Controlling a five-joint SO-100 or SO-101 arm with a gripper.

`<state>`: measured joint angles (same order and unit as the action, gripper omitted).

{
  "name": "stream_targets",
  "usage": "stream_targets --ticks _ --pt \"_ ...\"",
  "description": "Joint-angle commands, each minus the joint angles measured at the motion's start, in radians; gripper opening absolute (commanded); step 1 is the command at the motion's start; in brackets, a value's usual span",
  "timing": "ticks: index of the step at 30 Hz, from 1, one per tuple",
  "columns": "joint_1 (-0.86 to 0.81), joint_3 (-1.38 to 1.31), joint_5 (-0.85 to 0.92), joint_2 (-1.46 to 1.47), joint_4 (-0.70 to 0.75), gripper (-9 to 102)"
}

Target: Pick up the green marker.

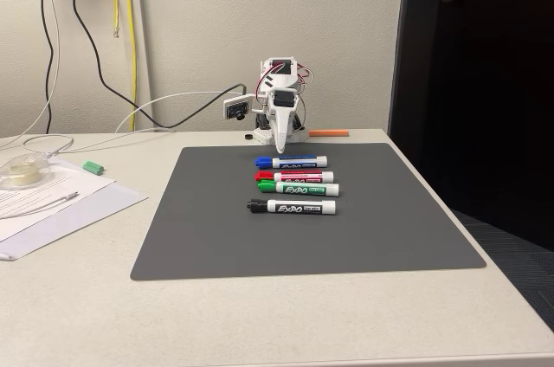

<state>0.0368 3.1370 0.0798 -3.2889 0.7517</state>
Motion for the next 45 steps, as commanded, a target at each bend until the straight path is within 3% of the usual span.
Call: stream_targets --ticks 1,25,31,37,45 --pt "0.009 -0.006 -0.012 -0.006 -0.008 0" --pt "0.009 -0.006 -0.028 -0.006 -0.014 0" --pt "0.035 -0.029 -0.069 0.012 -0.074 0" --pt "0.041 -0.253 -0.104 0.436 -0.156 1" --pt "0.052 -0.657 -0.146 0.939 -0.072 3"
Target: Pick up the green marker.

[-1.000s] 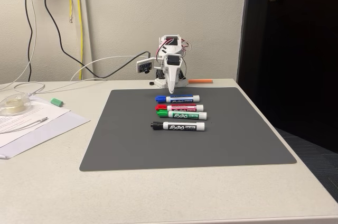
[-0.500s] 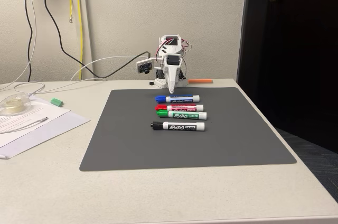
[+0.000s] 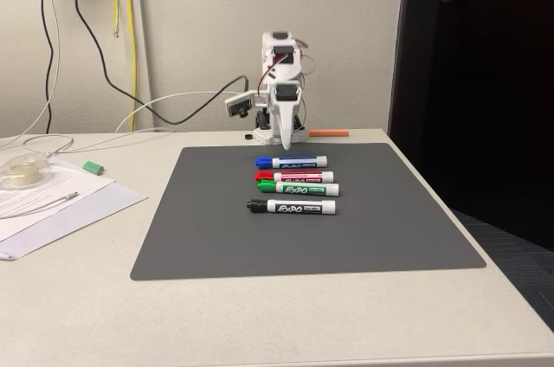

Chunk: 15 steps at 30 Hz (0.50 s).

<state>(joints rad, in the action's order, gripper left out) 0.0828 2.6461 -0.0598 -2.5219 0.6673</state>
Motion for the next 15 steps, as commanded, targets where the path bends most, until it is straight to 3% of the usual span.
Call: stream_targets --ticks 1,15 --pt "0.006 -0.204 -0.006 0.227 0.015 3" --pt "0.040 -0.667 -0.037 0.744 0.137 5"
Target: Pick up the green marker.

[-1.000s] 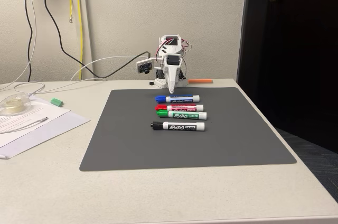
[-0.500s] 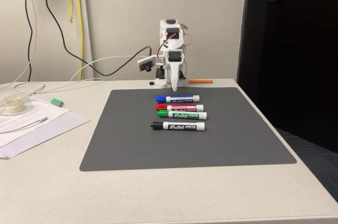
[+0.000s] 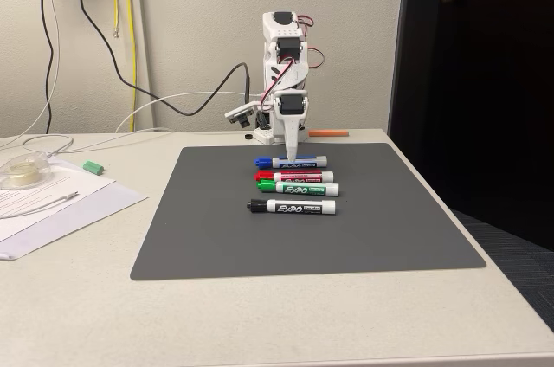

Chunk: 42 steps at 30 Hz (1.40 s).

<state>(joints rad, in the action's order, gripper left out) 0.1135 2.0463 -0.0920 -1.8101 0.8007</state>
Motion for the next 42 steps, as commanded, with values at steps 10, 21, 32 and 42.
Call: stream_targets --ticks 10,21,32,42 --pt "0.015 -0.055 0.014 0.107 0.026 18" --pt "0.006 -0.054 0.000 0.218 0.023 23" --pt "0.029 -0.067 0.000 0.238 0.012 22" --pt "0.031 -0.074 0.000 0.245 0.018 11"
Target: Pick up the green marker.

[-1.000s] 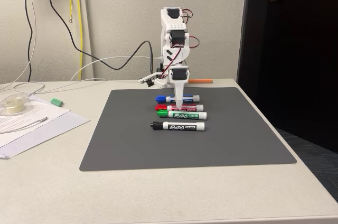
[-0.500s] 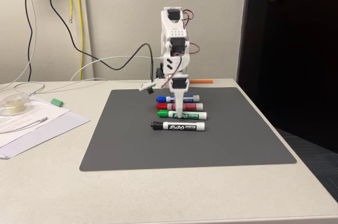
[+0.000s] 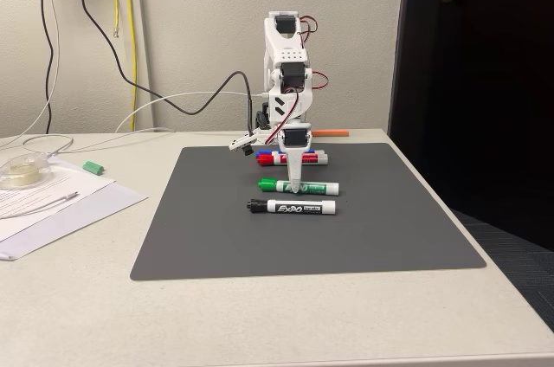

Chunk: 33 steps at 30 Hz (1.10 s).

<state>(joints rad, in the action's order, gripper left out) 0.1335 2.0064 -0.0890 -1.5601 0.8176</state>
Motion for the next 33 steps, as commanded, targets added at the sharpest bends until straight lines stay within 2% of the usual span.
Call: stream_targets --ticks 1,11,17,24,29,33 --pt "0.012 -0.034 0.000 -0.005 0.002 11" --pt "0.017 -0.034 0.000 -0.011 -0.005 8" --pt "0.031 -0.034 -0.028 -0.037 -0.032 0" --pt "0.031 -0.020 -0.058 -0.130 -0.038 0" --pt "0.037 0.071 -0.071 -0.291 -0.080 0" --pt "0.037 0.301 -0.083 -0.624 -0.245 0"
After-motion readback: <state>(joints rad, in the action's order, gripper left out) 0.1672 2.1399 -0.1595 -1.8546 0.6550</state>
